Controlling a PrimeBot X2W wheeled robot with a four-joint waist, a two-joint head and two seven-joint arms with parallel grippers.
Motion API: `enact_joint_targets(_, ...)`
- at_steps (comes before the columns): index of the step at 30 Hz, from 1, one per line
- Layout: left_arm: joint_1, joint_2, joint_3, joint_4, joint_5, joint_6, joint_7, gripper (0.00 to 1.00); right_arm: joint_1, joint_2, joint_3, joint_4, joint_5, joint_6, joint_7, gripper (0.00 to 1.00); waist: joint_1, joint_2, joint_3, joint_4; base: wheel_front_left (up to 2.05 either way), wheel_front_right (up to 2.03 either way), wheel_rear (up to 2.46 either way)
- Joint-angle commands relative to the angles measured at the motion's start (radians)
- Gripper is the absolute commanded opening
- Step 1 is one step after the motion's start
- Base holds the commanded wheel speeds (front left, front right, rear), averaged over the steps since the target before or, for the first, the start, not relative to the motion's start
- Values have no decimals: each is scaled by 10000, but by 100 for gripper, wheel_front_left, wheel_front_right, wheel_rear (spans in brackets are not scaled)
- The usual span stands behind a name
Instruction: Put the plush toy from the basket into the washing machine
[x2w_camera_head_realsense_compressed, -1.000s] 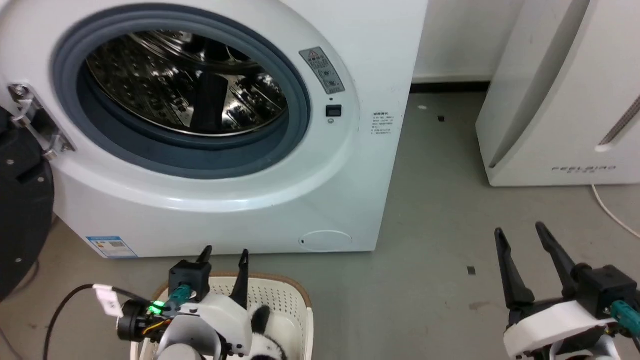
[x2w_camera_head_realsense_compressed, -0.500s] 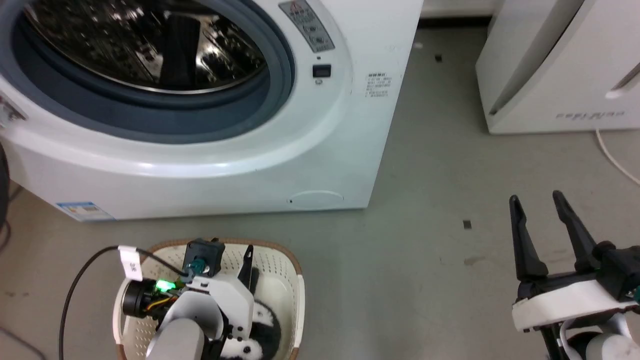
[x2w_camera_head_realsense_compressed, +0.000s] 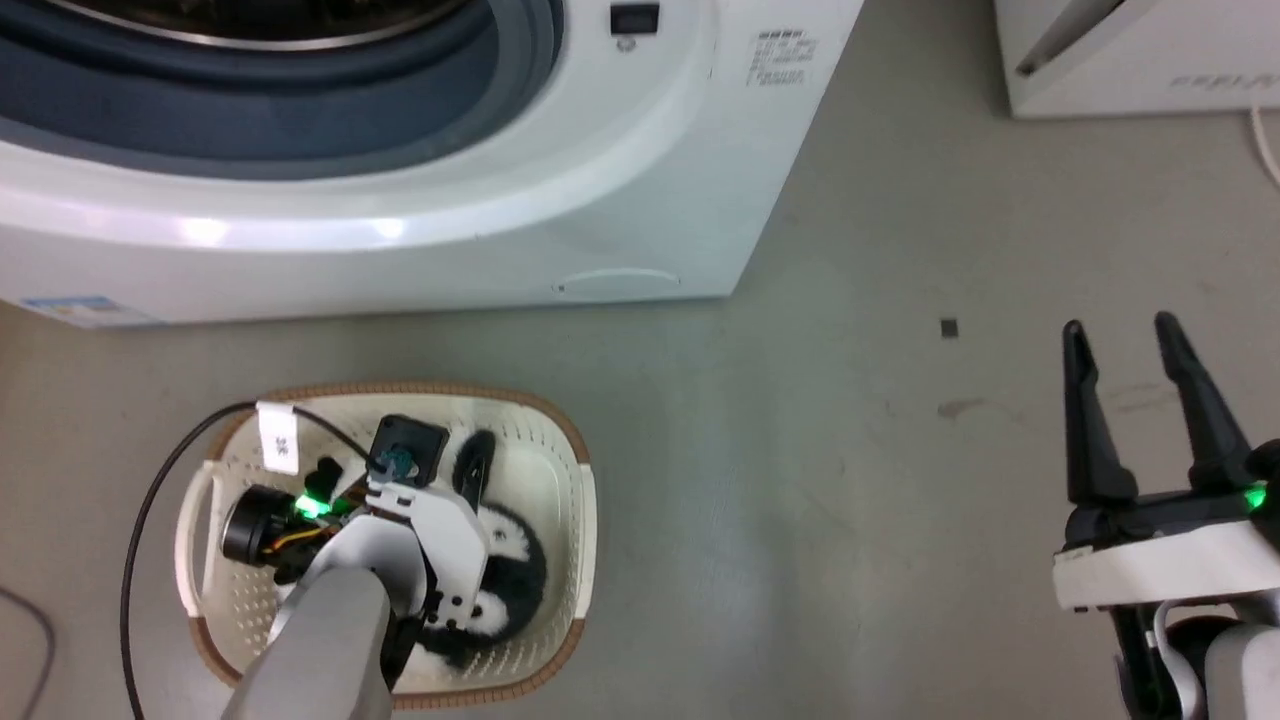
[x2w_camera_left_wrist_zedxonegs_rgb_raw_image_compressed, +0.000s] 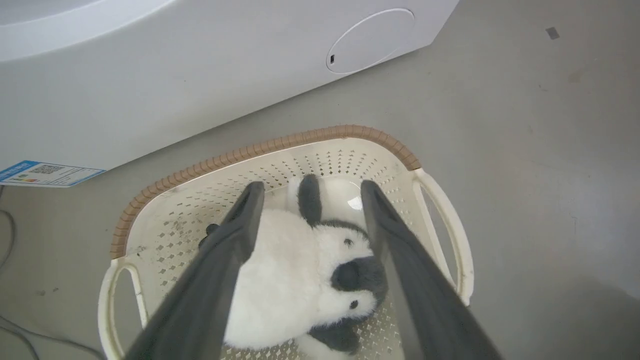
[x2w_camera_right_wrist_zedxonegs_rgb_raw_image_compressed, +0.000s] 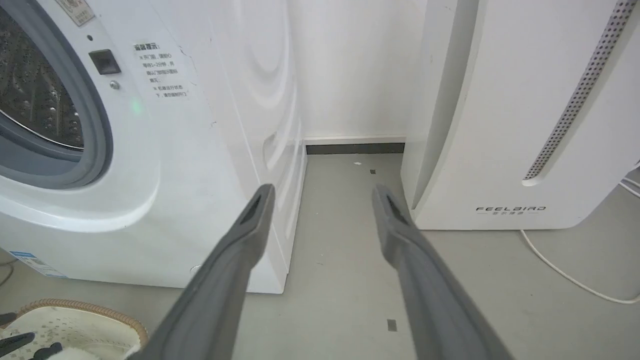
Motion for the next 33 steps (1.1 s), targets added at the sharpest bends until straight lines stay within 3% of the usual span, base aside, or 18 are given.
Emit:
enact_joint_targets(1,-277,87,-102,226,21,-17,53,100,-230,-6,-40,-111,71,3,-102,100,-2,0,450,14,0,0,0)
enact_joint_targets(17,-1641,829,-1004,1873,30,50,658,100,-789,-8,-305,-772,456,4,-435,100,-2,0,2214,117,0,0,0)
enact_joint_targets(33,-2980,1107,-1662,3516,-391,-57,533,100,-1424,-9,-394,-1352,792,4,-767,100,-2,0,3915,7,0,0,0)
